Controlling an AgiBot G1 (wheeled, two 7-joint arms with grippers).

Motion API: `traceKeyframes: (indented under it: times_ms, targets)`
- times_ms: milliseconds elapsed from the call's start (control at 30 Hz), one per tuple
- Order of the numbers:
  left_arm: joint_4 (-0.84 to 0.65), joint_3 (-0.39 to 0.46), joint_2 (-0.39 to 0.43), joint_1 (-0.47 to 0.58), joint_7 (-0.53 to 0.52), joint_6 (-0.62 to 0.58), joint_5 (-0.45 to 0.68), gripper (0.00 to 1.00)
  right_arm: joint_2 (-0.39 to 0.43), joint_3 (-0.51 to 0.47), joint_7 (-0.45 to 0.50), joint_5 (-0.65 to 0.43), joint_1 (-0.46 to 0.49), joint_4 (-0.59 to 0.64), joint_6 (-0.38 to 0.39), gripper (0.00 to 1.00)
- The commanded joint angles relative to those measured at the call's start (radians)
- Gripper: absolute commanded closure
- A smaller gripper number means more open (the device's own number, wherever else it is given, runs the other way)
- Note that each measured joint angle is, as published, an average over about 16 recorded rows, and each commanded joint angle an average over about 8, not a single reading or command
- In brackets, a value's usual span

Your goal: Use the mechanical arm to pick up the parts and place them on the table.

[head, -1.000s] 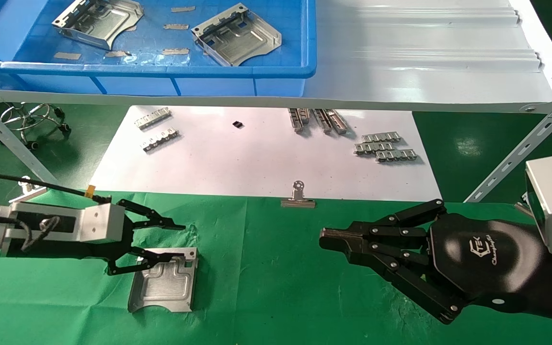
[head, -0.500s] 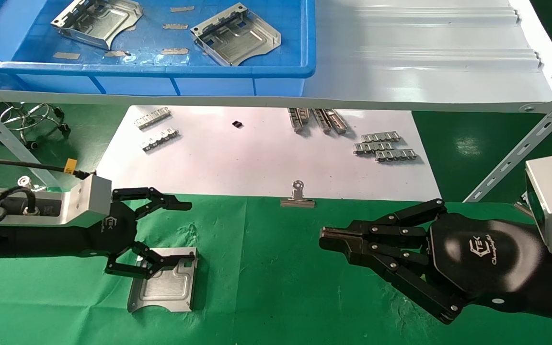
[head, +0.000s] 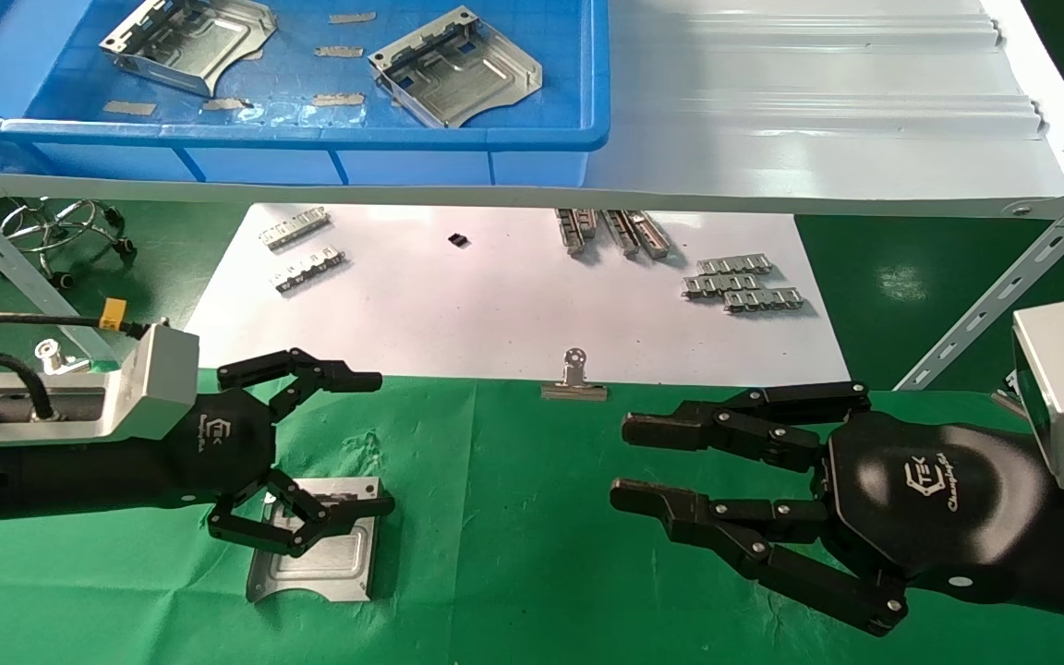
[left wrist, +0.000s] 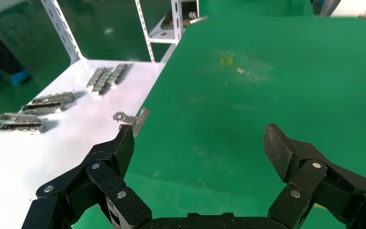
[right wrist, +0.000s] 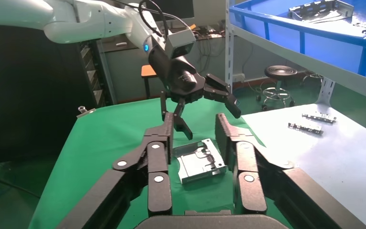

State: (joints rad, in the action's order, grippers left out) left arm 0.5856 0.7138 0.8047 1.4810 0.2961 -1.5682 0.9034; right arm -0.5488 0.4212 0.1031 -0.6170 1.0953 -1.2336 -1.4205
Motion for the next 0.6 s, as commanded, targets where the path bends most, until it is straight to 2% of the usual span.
traceKeyframes:
  times_ms: [33,600]
  targets:
    - [0.037,-0.023,-0.010,-0.022,-0.026,0.004,-0.009,0.00,0.000,0.000,0.000,0.000,0.000,0.000,0.000,0.00]
    - [0.355,-0.221,-0.098,-0.207,-0.246,0.037,-0.088,0.00,0.000,0.000,0.000,0.000,0.000,0.000,0.000,0.00]
